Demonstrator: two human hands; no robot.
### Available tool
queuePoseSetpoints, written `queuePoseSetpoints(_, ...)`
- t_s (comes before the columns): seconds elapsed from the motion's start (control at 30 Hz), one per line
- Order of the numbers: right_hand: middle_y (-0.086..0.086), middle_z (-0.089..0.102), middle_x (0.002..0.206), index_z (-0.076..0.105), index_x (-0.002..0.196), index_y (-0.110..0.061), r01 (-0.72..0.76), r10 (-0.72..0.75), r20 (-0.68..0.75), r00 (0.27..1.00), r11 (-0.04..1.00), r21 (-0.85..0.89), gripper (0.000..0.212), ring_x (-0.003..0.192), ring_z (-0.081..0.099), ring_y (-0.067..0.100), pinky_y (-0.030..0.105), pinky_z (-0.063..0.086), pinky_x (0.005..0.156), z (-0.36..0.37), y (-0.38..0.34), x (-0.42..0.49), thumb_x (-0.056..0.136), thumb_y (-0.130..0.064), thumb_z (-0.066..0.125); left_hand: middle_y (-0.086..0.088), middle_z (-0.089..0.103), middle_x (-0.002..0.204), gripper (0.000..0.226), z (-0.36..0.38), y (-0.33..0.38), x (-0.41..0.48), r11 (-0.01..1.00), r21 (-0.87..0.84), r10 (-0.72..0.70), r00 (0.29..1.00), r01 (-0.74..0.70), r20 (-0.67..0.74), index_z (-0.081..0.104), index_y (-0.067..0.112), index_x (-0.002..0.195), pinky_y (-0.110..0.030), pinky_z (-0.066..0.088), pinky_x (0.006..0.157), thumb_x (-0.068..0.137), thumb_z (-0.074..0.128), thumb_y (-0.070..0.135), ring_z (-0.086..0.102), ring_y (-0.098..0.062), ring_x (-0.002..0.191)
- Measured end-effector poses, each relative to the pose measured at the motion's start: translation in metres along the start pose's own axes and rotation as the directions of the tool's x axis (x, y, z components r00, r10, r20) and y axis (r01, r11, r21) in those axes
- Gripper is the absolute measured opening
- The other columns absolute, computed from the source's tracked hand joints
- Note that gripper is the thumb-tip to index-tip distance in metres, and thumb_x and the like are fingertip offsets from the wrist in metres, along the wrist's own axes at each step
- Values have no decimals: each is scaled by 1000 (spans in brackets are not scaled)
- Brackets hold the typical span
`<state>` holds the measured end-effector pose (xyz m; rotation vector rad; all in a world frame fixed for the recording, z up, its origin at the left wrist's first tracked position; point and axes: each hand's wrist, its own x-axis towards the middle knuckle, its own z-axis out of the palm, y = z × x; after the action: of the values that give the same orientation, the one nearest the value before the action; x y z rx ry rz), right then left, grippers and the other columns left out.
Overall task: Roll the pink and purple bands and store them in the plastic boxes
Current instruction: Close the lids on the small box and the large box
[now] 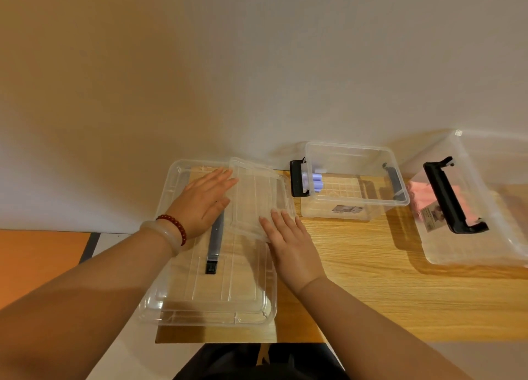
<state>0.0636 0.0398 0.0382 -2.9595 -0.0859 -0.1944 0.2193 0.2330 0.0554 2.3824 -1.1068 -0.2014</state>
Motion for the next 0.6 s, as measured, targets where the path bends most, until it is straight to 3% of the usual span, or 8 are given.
queuePoseSetpoints(0.13,15,61,133,43,136,-14,28,-5,-112,994,979,204,73,118,61,31,50,43,102,-10,-1,4,74,-3,80,7,14,156,68,-13,5,5,999,-39,3,994,-8,-110,16,27,149,-21,5,117,94,4,66,15,-10,145)
queuePoseSetpoints(0.2,15,64,127,48,133,-11,14,41,-184,982,959,284,42,111,65,31,40,49,96,-23,-8,11,92,-17,58,7,15,155,70,-20,9,11,998,-62,-1,988,-8,-155,16,26,148,-17,4,116,93,3,67,15,-9,143)
queuePoseSetpoints(0.23,14,66,122,52,130,-9,-15,84,-202,976,947,321,37,105,67,30,34,51,90,-32,-11,15,98,-26,46,7,15,155,72,-23,11,15,997,-73,-3,985,-9,-172,16,24,149,-20,6,116,93,4,68,15,-8,143)
queuePoseSetpoints(0.33,9,67,104,59,120,-5,-73,193,-242,951,899,432,44,83,63,18,15,43,68,-55,-16,26,101,-35,33,3,15,157,73,-28,16,26,996,-87,-46,977,28,-207,10,21,152,-28,12,116,92,14,63,14,-8,142)
queuePoseSetpoints(0.4,8,64,101,57,119,-5,-92,255,-323,911,891,445,41,77,51,5,4,33,63,-66,-11,28,100,-32,32,2,9,160,74,-28,21,34,994,-87,-80,975,63,-206,3,22,152,-28,11,116,90,16,59,11,-13,146)
queuePoseSetpoints(0.53,6,61,106,51,129,-5,-182,405,-351,844,833,523,52,80,62,15,16,43,62,-77,10,28,99,-39,26,5,0,161,75,-21,32,44,995,-78,-83,978,69,-191,-1,25,152,-29,8,115,88,17,61,6,-14,147)
queuePoseSetpoints(0.6,5,58,110,42,140,-10,-239,470,-326,820,799,551,59,83,66,18,13,45,65,-83,20,27,100,-48,22,7,-5,160,70,-15,38,48,993,-89,-93,982,79,-165,-4,30,150,-30,7,115,93,25,59,2,-13,146)
